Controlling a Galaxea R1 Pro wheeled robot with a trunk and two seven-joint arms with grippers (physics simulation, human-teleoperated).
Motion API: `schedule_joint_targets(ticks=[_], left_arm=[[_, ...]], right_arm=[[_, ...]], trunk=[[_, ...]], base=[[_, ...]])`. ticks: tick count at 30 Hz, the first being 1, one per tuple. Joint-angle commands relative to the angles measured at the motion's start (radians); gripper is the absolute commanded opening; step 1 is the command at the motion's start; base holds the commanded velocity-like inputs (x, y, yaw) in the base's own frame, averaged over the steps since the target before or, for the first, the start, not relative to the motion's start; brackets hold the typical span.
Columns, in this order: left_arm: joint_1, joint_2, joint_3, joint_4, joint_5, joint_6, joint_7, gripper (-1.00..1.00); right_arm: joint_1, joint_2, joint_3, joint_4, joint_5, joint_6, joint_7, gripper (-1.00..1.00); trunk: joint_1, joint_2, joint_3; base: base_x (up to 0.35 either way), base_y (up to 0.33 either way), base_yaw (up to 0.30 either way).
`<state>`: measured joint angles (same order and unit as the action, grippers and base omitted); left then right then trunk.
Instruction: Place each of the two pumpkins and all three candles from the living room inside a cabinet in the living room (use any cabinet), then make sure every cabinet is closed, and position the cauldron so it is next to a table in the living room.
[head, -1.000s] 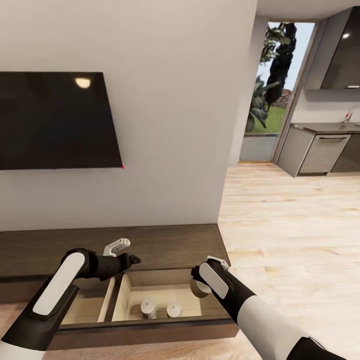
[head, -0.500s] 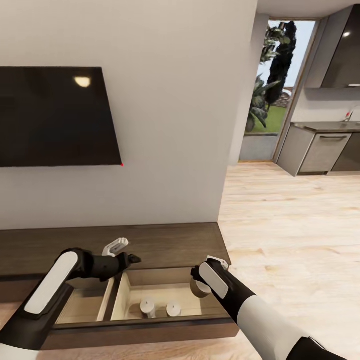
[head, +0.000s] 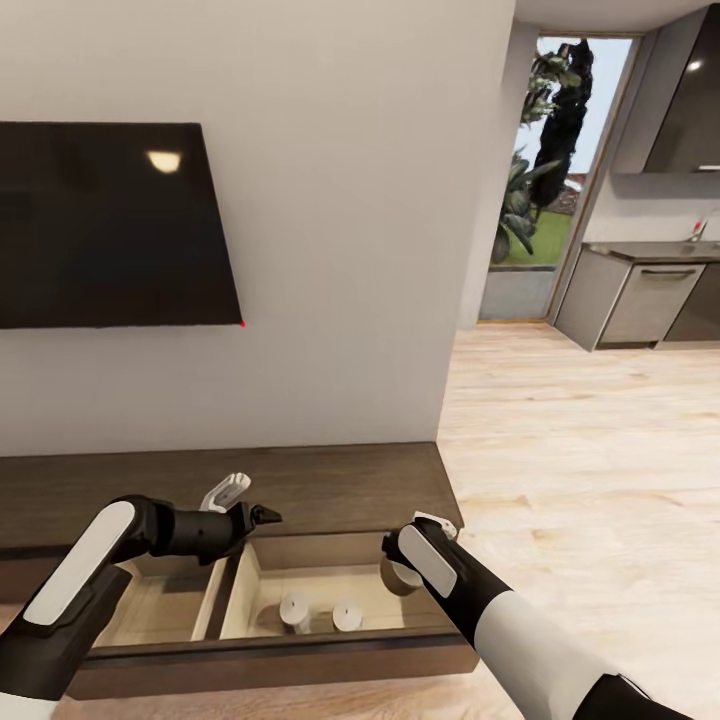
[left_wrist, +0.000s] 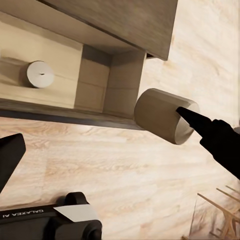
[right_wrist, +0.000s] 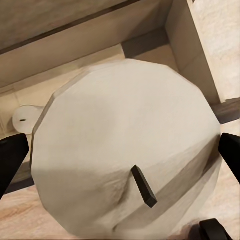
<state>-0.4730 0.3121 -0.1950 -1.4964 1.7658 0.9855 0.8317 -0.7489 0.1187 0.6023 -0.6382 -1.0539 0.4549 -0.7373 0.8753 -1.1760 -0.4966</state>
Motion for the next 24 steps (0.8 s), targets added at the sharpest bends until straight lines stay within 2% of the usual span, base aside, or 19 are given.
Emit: schedule_joint_targets(ticks=[1,24], left_arm=[[-0.001,0.001,-0.001,-0.001,0.01,-0.001,0.01,1.0],[-0.001,-0.001,-0.003,0.001,0.009,-0.001,0.012,1.0]], right_arm=[[-0.001,-0.001,0.004,-0.001,-0.005,0.003,-0.007,-1.0],[-0.001,-0.001,0.004,-0.001,-0.005,0.002,-0.007,-1.0]], trunk=[[0.004,-0.008,-0.004],[0.092,-0.169,-0.076]], base=[[0.0,0.0,0.0],[0.0,0.0,0.0]])
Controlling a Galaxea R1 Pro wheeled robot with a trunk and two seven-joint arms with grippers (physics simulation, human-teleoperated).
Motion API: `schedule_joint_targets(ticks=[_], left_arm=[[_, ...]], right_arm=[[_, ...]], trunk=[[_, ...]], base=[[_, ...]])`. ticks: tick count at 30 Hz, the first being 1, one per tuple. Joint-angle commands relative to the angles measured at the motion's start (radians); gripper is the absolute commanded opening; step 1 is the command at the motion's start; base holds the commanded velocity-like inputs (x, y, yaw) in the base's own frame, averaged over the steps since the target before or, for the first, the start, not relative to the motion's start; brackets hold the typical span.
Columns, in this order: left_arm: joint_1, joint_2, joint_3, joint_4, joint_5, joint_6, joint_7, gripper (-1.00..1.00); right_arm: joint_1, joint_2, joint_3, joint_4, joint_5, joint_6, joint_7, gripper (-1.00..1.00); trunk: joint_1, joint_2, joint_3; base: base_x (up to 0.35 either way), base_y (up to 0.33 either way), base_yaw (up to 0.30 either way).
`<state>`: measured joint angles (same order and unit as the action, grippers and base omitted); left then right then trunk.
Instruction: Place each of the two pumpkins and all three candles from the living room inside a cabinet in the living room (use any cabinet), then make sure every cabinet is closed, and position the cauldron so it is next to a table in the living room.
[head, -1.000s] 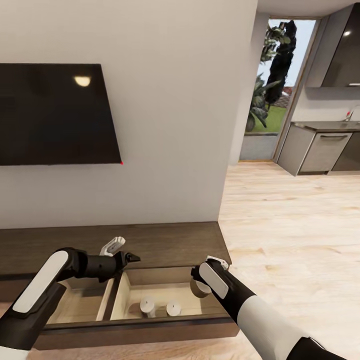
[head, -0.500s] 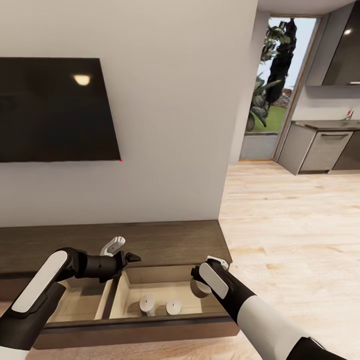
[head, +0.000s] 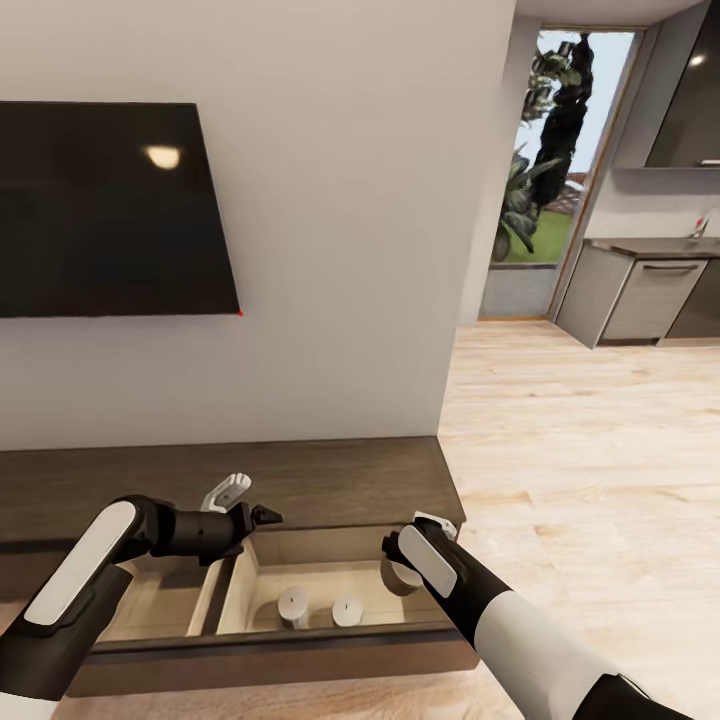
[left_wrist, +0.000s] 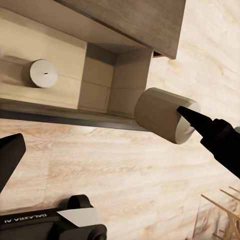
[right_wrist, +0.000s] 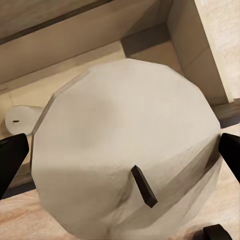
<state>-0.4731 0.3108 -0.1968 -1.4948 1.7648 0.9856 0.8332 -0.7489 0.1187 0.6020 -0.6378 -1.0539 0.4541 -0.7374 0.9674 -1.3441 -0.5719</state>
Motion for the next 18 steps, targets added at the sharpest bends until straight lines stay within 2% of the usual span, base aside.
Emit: schedule_joint_targets(ticks=[1,18], left_arm=[[-0.001,0.001,-0.001,-0.001,0.01,-0.001,0.01,1.0],[-0.001,0.001,-0.003,-0.001,0.01,-0.001,0.01,1.0]], right_arm=[[-0.001,-0.001,0.004,-0.001,-0.005,0.003,-0.007,-1.0],[-0.001,-0.001,0.004,0.0,-0.005,0.003,-0.007,-1.0]], trunk=[[0.004,-0.008,-0.004],[0.069,-0.127,-0.058]], base=[[0.0,0.0,0.0],[0.0,0.0,0.0]])
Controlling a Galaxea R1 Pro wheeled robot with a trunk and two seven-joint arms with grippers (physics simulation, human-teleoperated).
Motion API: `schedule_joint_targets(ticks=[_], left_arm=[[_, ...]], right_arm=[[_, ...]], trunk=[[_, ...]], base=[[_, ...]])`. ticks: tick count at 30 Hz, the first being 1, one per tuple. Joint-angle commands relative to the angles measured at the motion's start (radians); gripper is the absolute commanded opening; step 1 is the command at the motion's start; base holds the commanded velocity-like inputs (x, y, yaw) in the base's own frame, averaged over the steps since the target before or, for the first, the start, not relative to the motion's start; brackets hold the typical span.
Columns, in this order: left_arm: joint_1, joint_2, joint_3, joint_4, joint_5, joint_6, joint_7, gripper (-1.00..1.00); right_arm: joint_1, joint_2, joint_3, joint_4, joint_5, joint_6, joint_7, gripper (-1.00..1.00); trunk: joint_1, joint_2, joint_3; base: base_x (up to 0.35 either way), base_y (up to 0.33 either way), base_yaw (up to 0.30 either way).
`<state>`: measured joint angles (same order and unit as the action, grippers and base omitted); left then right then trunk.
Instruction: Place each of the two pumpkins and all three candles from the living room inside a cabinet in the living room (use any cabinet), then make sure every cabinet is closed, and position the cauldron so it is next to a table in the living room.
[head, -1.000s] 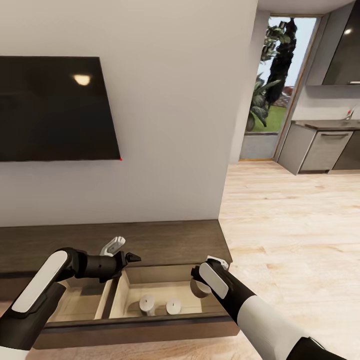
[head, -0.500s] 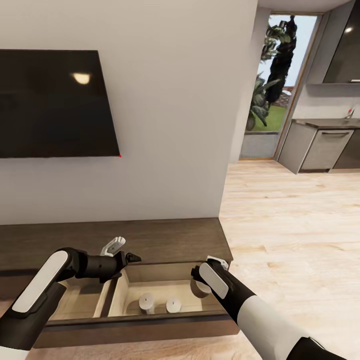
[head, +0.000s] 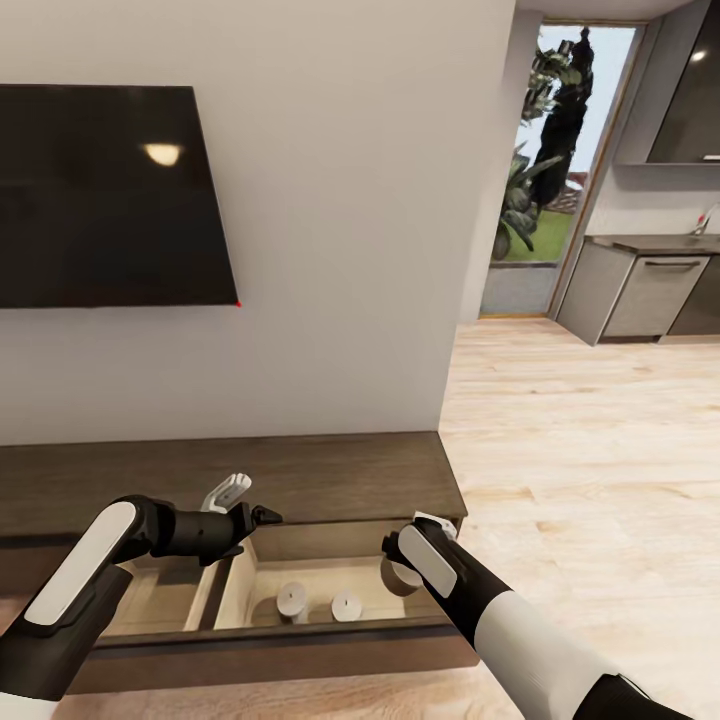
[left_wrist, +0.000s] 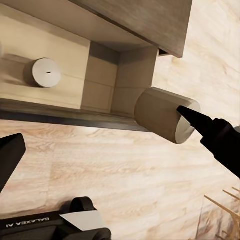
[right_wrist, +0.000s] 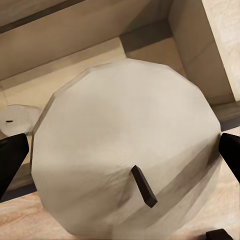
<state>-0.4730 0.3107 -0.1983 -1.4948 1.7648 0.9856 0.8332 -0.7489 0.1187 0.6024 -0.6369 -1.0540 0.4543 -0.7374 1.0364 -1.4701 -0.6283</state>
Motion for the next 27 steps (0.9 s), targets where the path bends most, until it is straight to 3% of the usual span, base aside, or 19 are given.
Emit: schedule_joint_targets(ticks=[1,27], left_arm=[[-0.001,0.001,-0.001,-0.001,0.01,-0.001,0.01,1.0],[-0.001,0.0,-0.006,-0.001,0.01,-0.001,0.01,1.0]], right_arm=[[-0.001,-0.001,0.004,-0.001,-0.004,0.003,-0.007,-1.0],[-0.001,0.004,0.004,-0.001,-0.004,0.004,-0.023,-1.0]], trunk=[[0.004,-0.008,-0.004],[0.104,-0.19,-0.086]], base=[[0.0,0.0,0.0],[0.0,0.0,0.0]])
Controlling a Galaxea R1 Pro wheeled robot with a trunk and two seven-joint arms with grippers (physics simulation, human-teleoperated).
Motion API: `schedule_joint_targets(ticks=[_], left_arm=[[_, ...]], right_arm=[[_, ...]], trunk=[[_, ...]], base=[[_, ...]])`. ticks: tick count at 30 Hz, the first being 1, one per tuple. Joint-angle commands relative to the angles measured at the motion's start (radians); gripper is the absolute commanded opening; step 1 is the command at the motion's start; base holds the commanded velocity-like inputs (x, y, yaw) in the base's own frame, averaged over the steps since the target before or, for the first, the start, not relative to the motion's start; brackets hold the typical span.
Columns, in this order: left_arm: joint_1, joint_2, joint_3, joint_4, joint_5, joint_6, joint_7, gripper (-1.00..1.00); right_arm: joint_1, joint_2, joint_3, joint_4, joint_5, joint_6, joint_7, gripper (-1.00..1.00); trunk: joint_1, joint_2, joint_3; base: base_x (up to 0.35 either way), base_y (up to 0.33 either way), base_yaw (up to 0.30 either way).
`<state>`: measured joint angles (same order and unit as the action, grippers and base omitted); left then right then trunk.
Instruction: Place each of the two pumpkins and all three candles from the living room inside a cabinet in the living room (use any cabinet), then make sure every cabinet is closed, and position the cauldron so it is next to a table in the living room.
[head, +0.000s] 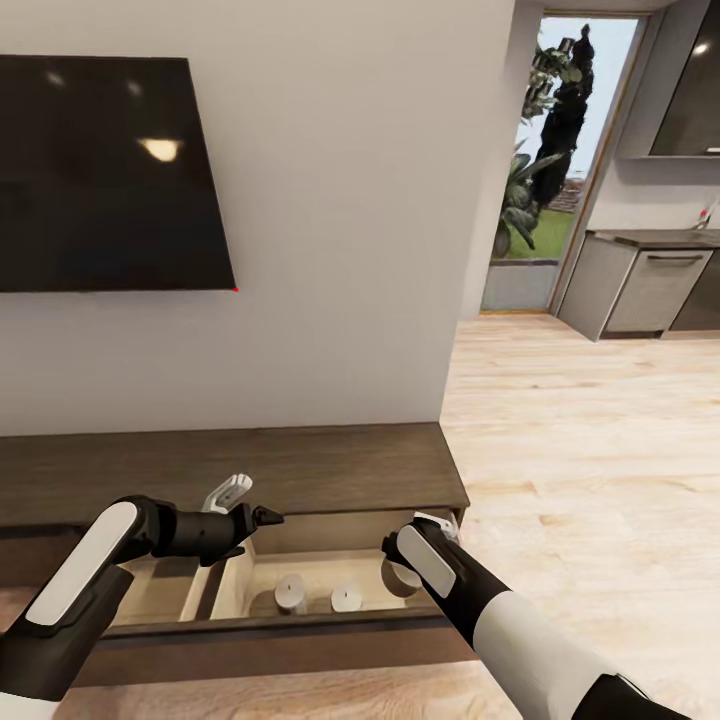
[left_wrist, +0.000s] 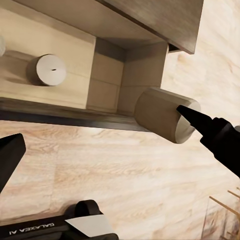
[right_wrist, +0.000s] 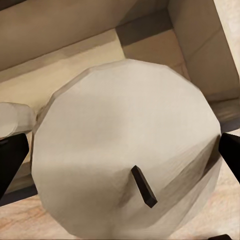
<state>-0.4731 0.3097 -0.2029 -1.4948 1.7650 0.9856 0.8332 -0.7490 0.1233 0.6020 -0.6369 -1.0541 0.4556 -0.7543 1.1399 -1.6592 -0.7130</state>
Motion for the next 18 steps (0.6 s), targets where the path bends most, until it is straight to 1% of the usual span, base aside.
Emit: schedule_joint_targets(ticks=[1,8,18], left_arm=[[-0.001,0.0,-0.001,-0.001,0.01,-0.001,0.01,1.0],[-0.001,0.0,-0.001,-0.001,0.01,-0.001,0.01,1.0],[-0.001,0.002,-0.002,-0.004,0.011,0.0,0.01,1.0]], right_arm=[[-0.001,-0.001,0.004,-0.001,-0.004,0.003,-0.007,-1.0],[-0.001,-0.001,0.004,-0.001,-0.004,0.002,-0.007,-1.0],[-0.001,-0.001,0.004,-0.001,-0.004,0.003,-0.007,-1.0]], trunk=[[0.004,-0.008,-0.004],[0.031,-0.057,-0.026],[0.031,-0.057,-0.026]], base=[[0.0,0.0,0.0],[0.0,0.0,0.0],[0.002,0.001,0.0]])
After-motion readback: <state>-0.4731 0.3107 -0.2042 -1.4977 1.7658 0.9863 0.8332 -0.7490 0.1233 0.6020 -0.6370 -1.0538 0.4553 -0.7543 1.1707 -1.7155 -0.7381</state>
